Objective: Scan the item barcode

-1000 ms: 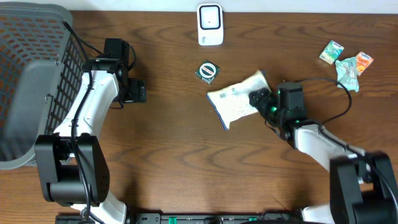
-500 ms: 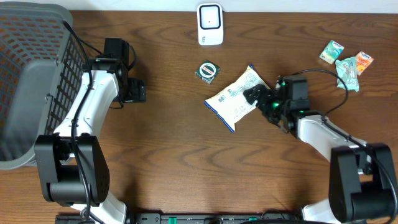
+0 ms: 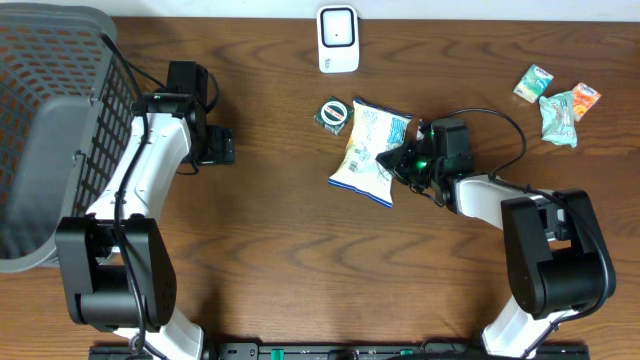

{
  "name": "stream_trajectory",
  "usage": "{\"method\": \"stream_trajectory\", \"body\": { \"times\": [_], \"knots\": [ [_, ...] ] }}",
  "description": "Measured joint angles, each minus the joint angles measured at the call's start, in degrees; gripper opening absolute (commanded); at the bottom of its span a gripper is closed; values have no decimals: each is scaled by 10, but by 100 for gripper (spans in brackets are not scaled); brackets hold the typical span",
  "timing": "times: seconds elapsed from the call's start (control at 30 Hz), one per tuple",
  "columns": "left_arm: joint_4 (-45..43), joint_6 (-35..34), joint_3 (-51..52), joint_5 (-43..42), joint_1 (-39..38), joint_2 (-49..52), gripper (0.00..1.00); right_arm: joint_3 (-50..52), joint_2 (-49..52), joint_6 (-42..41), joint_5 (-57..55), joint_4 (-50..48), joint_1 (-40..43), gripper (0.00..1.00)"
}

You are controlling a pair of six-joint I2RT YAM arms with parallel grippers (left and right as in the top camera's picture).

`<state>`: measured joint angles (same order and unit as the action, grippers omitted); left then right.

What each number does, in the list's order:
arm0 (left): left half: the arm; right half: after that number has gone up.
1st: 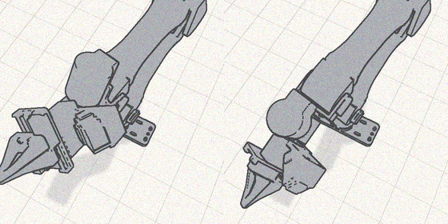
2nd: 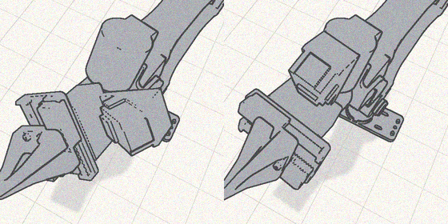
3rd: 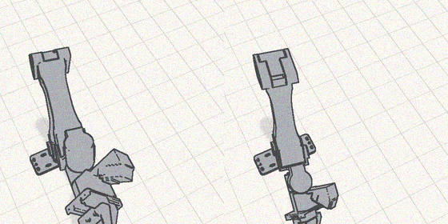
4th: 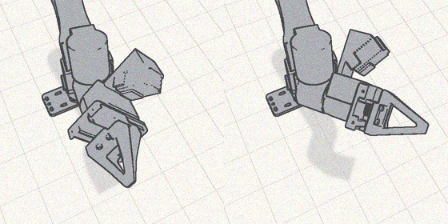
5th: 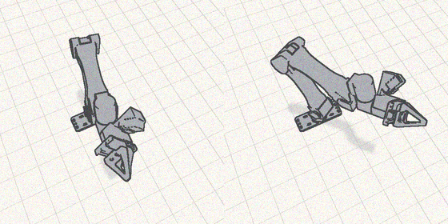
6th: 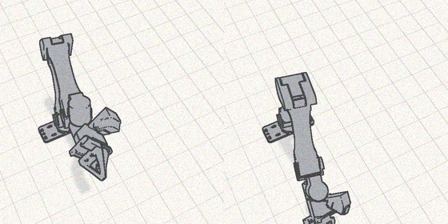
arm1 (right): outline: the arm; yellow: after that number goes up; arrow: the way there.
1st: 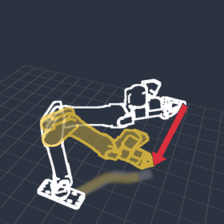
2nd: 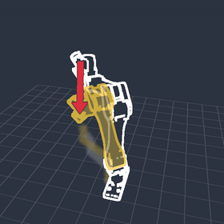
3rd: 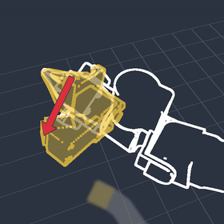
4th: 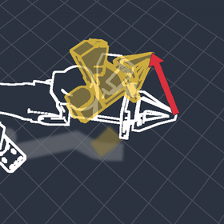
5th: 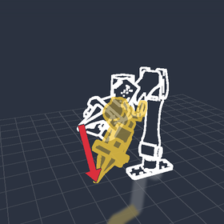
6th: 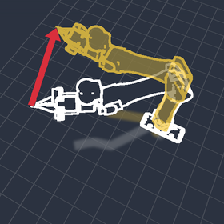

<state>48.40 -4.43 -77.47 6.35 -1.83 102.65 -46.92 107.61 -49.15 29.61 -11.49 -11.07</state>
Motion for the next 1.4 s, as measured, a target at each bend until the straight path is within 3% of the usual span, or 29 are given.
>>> {"method": "stream_trajectory", "body": {
  "times": [0.3, 0.57, 0.7, 1.03, 1.4],
  "knots": [
    [0, 0, 0, 0, 0, 0, 98, 12, -17, 42, 71, -32, 28, 1],
    [0, 0, 0, 0, 0, 0, 98, 17, -213, 77, 124, -64, 45, 1],
    [0, 0, 0, 0, 0, 0, 98, 17, -258, 87, 120, -77, 45, 1],
    [0, 0, 0, 0, 0, 0, 98, 17, -265, 186, 113, -107, 36, 1],
    [0, 0, 0, 0, 0, 0, 98, 17, -265, 213, 109, -123, 28, 1]
  ]
}}
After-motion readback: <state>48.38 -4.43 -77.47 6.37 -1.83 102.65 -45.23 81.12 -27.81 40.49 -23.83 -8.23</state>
